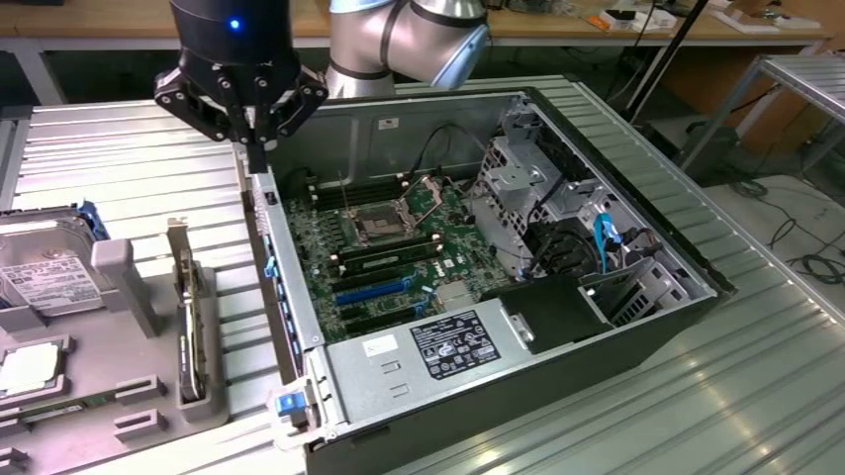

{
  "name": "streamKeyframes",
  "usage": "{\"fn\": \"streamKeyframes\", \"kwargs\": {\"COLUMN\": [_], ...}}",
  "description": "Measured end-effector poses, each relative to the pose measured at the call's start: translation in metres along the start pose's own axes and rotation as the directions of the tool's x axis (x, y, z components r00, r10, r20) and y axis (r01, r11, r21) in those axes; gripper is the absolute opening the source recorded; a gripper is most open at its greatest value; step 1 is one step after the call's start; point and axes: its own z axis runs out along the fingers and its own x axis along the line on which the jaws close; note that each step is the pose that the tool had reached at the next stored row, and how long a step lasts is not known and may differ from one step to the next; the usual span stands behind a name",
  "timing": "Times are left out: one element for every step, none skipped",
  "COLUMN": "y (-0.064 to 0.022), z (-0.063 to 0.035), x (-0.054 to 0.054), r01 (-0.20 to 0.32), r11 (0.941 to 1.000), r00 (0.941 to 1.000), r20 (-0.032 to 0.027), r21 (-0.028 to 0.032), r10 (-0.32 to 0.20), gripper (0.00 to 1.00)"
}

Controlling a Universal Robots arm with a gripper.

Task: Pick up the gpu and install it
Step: 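Reach for the gpu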

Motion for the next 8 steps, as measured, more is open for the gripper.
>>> {"fn": "streamKeyframes", "kwargs": {"y": [-0.0002, -0.0005, -0.0008, -0.0009, -0.0010, -0.0013, -0.0015, -0.0017], "z": [0.0000, 0.0000, -0.0001, -0.0001, -0.0001, -0.0002, -0.0002, -0.0002], "x": [0.003, 0.006, 0.009, 0.011, 0.012, 0.014, 0.015, 0.017], "r01": [0.000, 0.000, 0.000, 0.000, 0.000, 0.000, 0.000, 0.000], "r11": [1.0000, 1.0000, 1.0000, 1.0000, 1.0000, 1.0000, 1.0000, 1.0000], "r00": [1.0000, 1.0000, 1.0000, 1.0000, 1.0000, 1.0000, 1.0000, 1.0000], "r20": [0.0000, 0.0000, 0.0000, 0.0001, 0.0001, 0.0001, 0.0001, 0.0000], "r21": [0.0000, -0.0001, 0.0000, -0.0001, -0.0001, 0.0000, 0.0000, 0.0000], "r10": [0.000, 0.000, 0.000, 0.000, 0.000, 0.000, 0.000, 0.000], "gripper": [0.11, 0.11, 0.11, 0.11, 0.11, 0.11, 0.11, 0.11]}}
